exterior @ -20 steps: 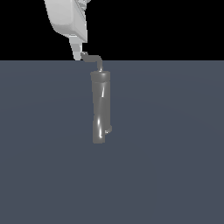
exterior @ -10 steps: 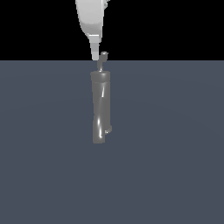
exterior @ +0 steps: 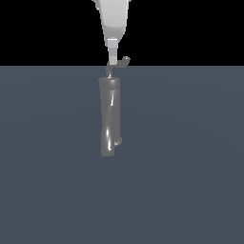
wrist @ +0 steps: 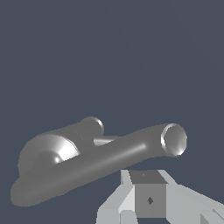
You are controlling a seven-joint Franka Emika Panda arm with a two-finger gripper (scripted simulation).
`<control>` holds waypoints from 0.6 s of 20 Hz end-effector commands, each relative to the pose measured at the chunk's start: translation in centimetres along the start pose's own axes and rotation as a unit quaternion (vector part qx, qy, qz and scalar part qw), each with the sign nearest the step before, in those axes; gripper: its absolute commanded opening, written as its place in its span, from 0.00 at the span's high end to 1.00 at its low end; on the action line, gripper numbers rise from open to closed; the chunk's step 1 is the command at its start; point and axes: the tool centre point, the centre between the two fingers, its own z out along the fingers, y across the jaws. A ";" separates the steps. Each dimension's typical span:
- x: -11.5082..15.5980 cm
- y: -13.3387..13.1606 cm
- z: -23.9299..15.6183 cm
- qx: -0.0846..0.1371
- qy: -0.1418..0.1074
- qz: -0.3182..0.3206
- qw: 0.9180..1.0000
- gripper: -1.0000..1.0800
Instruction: Turn on the faucet by rotating a designated handle.
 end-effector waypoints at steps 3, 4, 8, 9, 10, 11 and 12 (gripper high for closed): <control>3.0 -1.1 0.0 0.002 0.000 0.015 1.000 1.00; 3.4 -1.4 0.0 0.002 0.000 0.016 1.000 1.00; 4.9 -2.2 0.0 0.002 0.000 0.020 1.000 1.00; 5.3 -2.4 0.0 0.002 0.000 0.021 1.000 1.00; 5.6 -2.6 0.0 0.002 0.000 0.022 1.000 1.00; 6.0 -2.8 0.0 0.002 0.000 0.023 1.000 1.00; 6.4 -3.0 0.0 0.002 0.000 0.024 1.000 1.00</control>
